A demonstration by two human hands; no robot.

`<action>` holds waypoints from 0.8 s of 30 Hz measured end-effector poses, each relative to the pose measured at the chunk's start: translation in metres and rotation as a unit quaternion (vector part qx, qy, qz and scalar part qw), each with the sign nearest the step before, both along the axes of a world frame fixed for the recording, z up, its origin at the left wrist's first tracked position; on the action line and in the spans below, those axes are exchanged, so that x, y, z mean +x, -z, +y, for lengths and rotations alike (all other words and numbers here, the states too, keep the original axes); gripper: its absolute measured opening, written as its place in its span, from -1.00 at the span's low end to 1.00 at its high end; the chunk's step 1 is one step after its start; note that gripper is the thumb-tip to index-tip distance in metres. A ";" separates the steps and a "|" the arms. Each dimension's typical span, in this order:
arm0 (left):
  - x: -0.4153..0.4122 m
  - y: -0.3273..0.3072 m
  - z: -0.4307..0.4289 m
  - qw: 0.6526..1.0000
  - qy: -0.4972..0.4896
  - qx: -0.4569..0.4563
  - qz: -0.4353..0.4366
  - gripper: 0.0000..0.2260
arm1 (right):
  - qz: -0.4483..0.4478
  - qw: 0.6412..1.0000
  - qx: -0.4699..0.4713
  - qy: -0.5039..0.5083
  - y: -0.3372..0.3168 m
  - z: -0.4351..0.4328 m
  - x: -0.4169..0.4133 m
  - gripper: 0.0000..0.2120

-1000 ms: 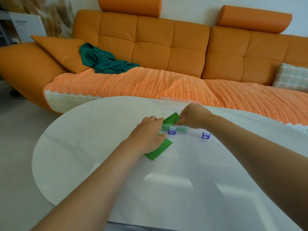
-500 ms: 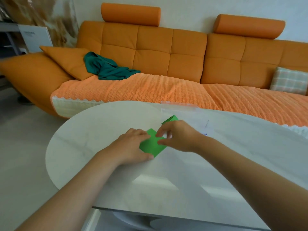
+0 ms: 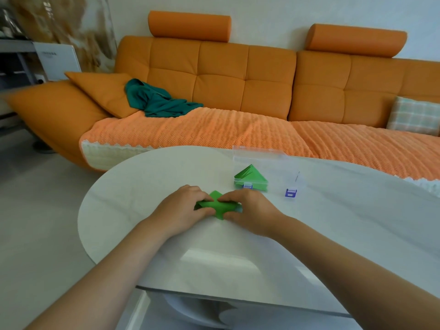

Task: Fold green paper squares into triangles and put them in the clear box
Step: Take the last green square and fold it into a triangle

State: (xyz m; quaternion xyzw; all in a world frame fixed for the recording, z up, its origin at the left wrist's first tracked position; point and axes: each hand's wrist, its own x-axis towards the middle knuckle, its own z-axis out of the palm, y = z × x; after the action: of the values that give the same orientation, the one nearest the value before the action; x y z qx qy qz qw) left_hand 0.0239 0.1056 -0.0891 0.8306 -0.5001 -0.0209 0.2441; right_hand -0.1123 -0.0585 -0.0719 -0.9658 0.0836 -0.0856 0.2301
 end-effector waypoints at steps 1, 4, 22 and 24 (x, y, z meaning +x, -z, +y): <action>0.000 -0.002 0.000 1.000 -0.002 -0.009 0.006 -0.74 | -0.008 1.000 -0.003 -0.008 -0.001 -0.001 0.000 -0.62; -0.001 -0.006 0.001 0.999 -0.005 -0.027 0.028 -0.77 | -0.016 1.000 -0.010 -0.007 -0.003 -0.007 0.000 -0.65; -0.053 -0.010 -0.046 0.998 0.066 0.010 0.005 -0.84 | 0.020 0.996 0.072 0.042 -0.013 -0.052 -0.063 -0.78; -0.061 -0.010 -0.054 0.996 0.088 0.014 0.004 -0.75 | 0.014 0.995 0.077 0.062 -0.011 -0.064 -0.074 -0.82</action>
State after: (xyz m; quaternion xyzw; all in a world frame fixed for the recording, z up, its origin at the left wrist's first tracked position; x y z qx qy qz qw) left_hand -0.0366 0.0516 -0.0796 0.7864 -0.5702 -0.0528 0.2318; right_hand -0.1860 -0.1224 -0.0608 -0.9393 0.1528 -0.0798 0.2967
